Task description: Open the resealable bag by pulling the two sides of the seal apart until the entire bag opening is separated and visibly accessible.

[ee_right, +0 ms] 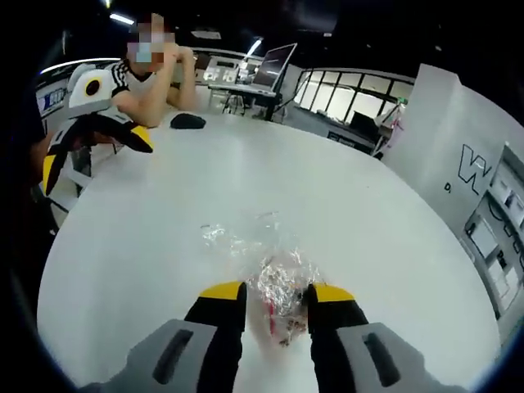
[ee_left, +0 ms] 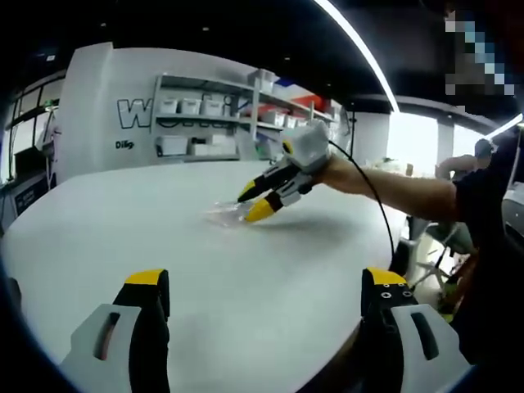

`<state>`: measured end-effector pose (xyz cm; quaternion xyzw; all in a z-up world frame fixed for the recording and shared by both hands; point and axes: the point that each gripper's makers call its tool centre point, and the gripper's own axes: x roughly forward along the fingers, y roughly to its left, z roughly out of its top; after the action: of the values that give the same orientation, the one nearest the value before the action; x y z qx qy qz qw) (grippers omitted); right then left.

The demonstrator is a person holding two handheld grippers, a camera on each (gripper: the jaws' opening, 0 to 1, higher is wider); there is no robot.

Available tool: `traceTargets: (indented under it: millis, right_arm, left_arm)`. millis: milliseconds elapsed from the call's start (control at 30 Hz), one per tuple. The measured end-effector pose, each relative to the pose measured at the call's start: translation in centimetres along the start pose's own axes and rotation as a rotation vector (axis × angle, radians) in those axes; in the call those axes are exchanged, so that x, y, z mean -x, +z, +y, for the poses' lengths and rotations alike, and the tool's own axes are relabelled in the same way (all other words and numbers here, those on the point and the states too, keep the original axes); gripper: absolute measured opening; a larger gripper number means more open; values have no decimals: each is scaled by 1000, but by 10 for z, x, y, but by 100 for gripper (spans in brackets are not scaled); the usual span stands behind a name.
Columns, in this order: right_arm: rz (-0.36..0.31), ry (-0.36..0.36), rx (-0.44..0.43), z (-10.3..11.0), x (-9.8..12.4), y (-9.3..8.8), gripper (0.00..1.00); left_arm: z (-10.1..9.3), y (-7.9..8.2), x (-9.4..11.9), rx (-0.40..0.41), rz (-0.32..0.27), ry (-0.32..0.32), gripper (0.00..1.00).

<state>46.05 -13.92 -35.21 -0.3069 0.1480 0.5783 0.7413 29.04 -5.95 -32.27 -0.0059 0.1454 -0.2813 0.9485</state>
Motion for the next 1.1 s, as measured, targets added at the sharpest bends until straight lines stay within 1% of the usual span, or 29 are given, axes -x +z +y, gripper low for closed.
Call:
traceTargets:
  millis: [67, 133, 233, 333, 467, 700, 867, 1100]
  right_arm:
    - [-7, 8, -6, 1, 0, 2, 18]
    - [-9, 6, -3, 1, 0, 3, 15]
    - [-11, 3, -8, 1, 1, 4, 7]
    - [-12, -4, -22, 0, 1, 4, 4]
    - [-25, -24, -68, -5, 5, 3, 1]
    - [-34, -33, -95, -7, 7, 0, 0]
    - [-43, -40, -111, -8, 11, 1, 0]
    - [-90, -15, -213, -3, 18, 2, 0]
  left_arm:
    - [0, 0, 0, 0, 0, 0, 96]
    - [1, 0, 0, 1, 1, 0, 96]
    - [2, -1, 0, 3, 0, 1, 96]
    - [2, -1, 0, 3, -1, 3, 96]
    - [2, -1, 1, 3, -1, 5, 96]
    - [2, -2, 0, 3, 1, 4, 96]
    - [0, -1, -2, 3, 0, 0, 96]
    - [-1, -2, -3, 3, 2, -3, 96]
